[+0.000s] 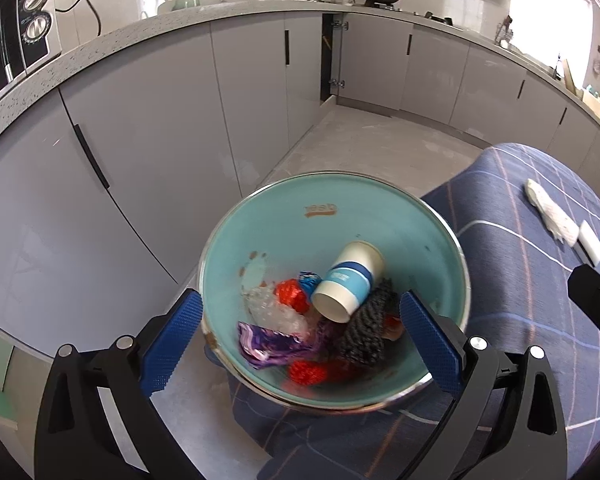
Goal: Collect trash
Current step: 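Move both open tools back toward the white cloth and sponge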
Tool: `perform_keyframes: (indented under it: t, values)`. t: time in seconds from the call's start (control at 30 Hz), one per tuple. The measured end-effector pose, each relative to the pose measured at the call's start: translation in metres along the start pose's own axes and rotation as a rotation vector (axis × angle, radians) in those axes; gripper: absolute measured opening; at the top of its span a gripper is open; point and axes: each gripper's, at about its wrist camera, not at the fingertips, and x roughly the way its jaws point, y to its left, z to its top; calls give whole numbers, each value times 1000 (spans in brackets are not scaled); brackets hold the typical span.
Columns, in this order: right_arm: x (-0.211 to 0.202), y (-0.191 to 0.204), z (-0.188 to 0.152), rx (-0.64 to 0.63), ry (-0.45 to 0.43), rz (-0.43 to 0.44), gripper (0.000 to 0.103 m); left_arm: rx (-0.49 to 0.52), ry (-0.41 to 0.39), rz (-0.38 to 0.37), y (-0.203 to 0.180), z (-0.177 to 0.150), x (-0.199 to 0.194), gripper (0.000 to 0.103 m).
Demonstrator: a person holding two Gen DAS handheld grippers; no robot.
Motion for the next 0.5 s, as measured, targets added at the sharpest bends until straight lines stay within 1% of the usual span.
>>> perform_keyframes:
  t: [0.23,0.5]
  values:
    - [-14,-22,0,31,-14,-11,66,40,-9,-5,-24,-4,-11,97]
    - [-28,-60,0,71,-25,-56,66,94,-13,-51,-63,-6,-18,97]
